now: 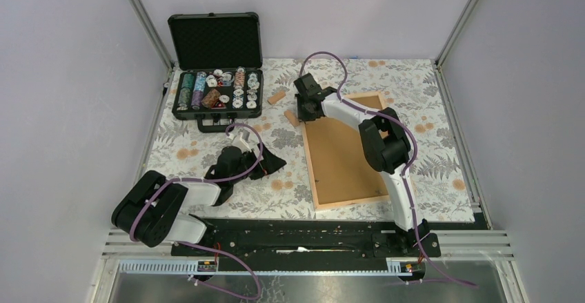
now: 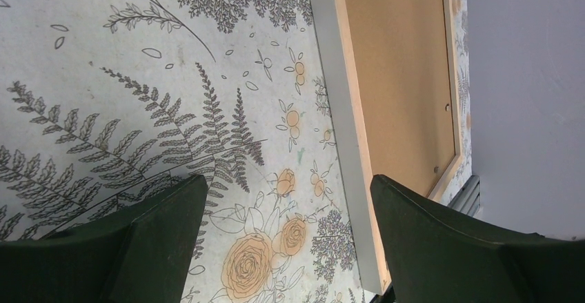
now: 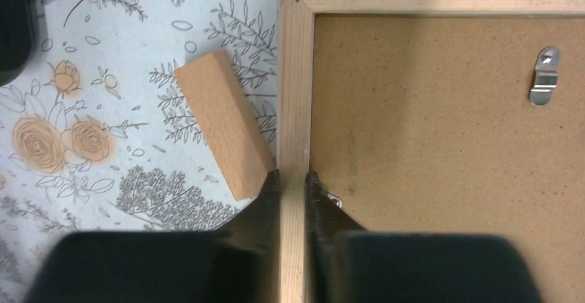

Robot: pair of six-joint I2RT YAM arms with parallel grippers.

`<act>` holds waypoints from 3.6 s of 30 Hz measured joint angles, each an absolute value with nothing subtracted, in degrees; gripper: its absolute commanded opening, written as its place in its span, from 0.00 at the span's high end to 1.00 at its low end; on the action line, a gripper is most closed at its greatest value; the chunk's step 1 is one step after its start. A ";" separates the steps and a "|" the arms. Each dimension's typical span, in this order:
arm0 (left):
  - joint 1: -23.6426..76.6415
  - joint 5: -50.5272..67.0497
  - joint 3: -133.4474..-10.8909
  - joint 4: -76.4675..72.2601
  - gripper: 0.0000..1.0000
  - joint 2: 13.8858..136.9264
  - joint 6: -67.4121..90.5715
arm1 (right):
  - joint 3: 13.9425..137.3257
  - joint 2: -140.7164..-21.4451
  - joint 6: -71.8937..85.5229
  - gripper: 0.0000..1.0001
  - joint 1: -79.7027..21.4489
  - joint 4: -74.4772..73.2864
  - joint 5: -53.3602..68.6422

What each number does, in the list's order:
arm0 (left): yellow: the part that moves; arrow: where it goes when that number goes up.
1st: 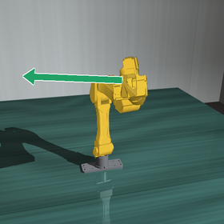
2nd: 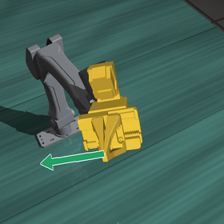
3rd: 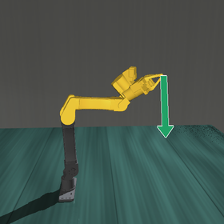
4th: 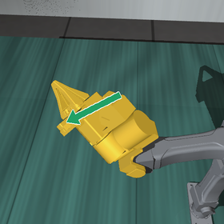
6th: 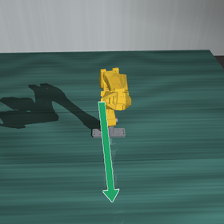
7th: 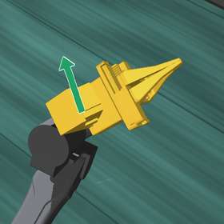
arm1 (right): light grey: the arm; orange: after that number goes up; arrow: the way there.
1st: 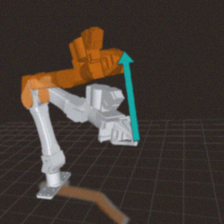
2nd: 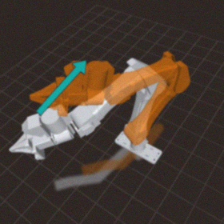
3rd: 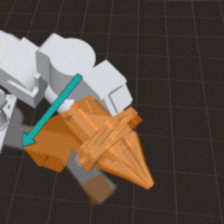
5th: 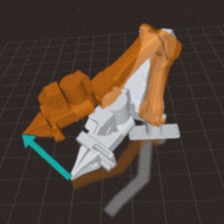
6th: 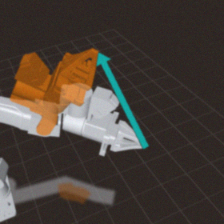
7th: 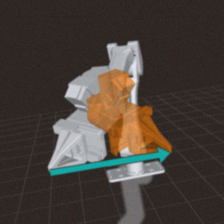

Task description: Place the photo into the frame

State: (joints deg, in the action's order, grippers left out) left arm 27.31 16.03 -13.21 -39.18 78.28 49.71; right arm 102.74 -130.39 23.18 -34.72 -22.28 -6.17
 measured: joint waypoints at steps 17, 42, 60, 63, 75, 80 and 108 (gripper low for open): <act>36.60 13.28 -20.18 -31.22 0.05 79.96 44.93 | 75.22 -96.36 20.51 0.00 -35.35 -25.89 -7.11; 38.17 25.71 -42.50 -50.35 0.12 112.62 60.10 | 37.06 -73.12 34.46 0.21 -43.88 -25.93 4.58; 28.56 35.03 -72.31 -46.37 0.08 131.92 67.83 | 48.01 -89.86 38.65 0.03 -46.41 -5.58 7.99; 24.34 35.18 -68.84 -41.39 0.07 126.76 65.32 | 49.30 -87.99 33.76 0.03 -46.35 -9.78 3.16; 21.69 29.28 -39.77 -27.64 0.03 78.04 52.84 | 48.62 -81.25 19.68 0.32 -49.45 -27.33 -0.45; 21.63 25.10 -32.05 -18.63 0.01 62.52 49.12 | 48.69 -84.97 19.42 0.32 -51.81 -29.15 -3.70; 21.58 16.99 -19.44 -8.86 0.02 55.79 43.07 | 97.10 -123.72 41.89 0.45 -47.86 -28.12 -18.33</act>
State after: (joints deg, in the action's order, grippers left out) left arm 21.58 16.99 -19.44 -8.86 55.79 43.07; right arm 97.10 -123.72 41.89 -47.86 -28.12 -18.33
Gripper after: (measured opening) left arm 0.986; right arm 0.331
